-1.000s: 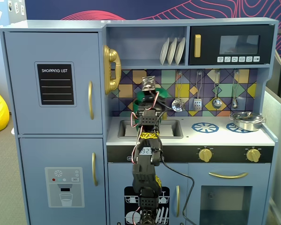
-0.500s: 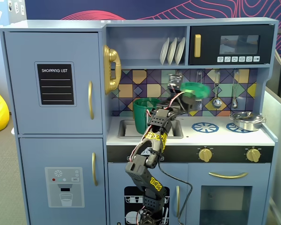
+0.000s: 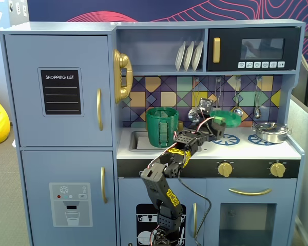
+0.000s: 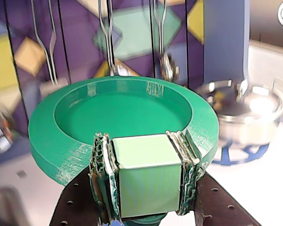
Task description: Take off the lid from the green recipient and place it on the counter
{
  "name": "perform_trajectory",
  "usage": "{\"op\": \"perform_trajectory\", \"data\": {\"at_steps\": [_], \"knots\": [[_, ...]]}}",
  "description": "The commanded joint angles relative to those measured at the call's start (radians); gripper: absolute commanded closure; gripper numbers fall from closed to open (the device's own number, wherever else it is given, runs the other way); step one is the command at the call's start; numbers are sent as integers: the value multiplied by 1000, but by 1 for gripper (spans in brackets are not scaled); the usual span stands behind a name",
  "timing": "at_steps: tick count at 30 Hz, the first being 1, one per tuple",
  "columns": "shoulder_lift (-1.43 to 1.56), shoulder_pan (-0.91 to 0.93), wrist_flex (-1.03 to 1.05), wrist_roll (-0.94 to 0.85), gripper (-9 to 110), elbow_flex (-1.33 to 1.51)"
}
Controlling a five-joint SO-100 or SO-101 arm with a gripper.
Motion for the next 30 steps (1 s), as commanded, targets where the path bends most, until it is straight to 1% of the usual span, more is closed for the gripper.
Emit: {"op": "perform_trajectory", "data": {"at_steps": [1, 7, 27, 28, 30], "knots": [[-49, -12, -123, -35, 101, -3], [-132, -23, -236, -69, 101, 52], [-216, -41, -281, -137, 101, 121], [-216, -41, -285, -129, 98, 121], [-215, -40, -295, -97, 87, 118]]}}
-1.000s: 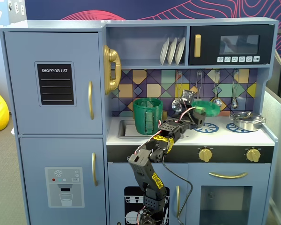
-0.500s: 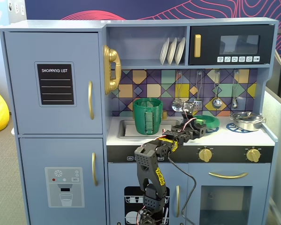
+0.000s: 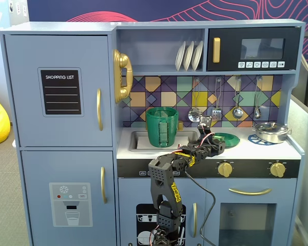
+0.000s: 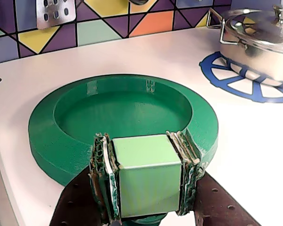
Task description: Take off the lid from the green recipient and place it on the counter
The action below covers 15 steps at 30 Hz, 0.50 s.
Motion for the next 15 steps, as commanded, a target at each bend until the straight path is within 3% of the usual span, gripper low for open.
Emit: {"op": "perform_trajectory", "data": {"at_steps": [1, 5, 11, 15], "knots": [[11, -3, -49, 37, 82, -17], [38, -3, -44, 57, 67, -20], [232, -18, 67, 61, 63, 26], [499, -37, 298, 66, 63, 94]]}}
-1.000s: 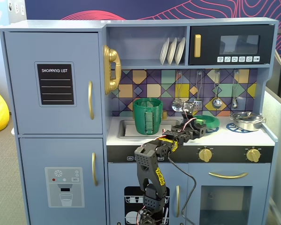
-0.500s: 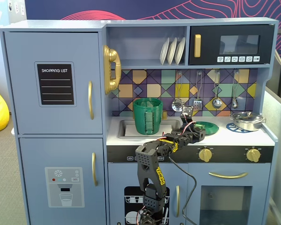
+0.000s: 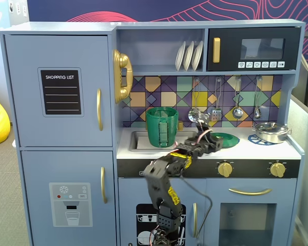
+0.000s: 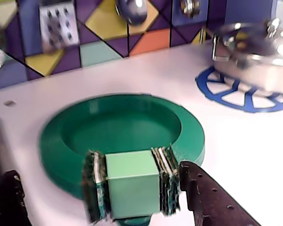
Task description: Take off the lid from the green recipient and place it on the counter
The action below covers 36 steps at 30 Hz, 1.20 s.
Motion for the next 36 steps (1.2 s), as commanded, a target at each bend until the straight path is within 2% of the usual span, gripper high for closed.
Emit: {"op": "perform_trajectory", "data": {"at_steps": [1, 6, 14, 20, 24, 30, 36], "knots": [[342, -35, 232, 14, 63, 46], [703, -129, 646, 58, 65, 147], [1014, -399, 1178, 60, 67, 310], [1121, -497, 1150, 15, 81, 583], [1121, -508, 1115, -169, 94, 755], [1121, -541, 1169, 15, 100, 856], [1123, -551, 1378, 133, 101, 916]]}}
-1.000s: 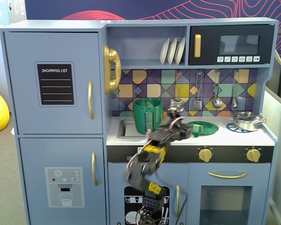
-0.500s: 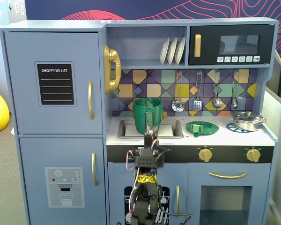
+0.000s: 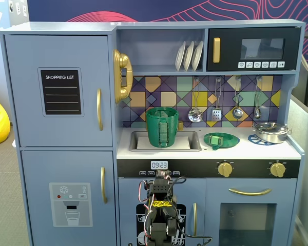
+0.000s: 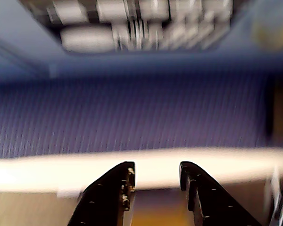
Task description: Take off the lid from the green recipient and place it on the counter
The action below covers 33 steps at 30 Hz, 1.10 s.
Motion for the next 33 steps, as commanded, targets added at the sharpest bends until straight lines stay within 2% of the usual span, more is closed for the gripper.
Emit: {"op": "perform_trajectory", "data": {"at_steps": [1, 7, 14, 20, 33], "knots": [[-3, -35, 130, 104, 101, -3], [-3, -35, 307, 43, 101, -2], [-2, -28, 305, 77, 99, -2], [-2, 49, 305, 80, 98, -2], [-2, 51, 305, 80, 97, -2]]}}
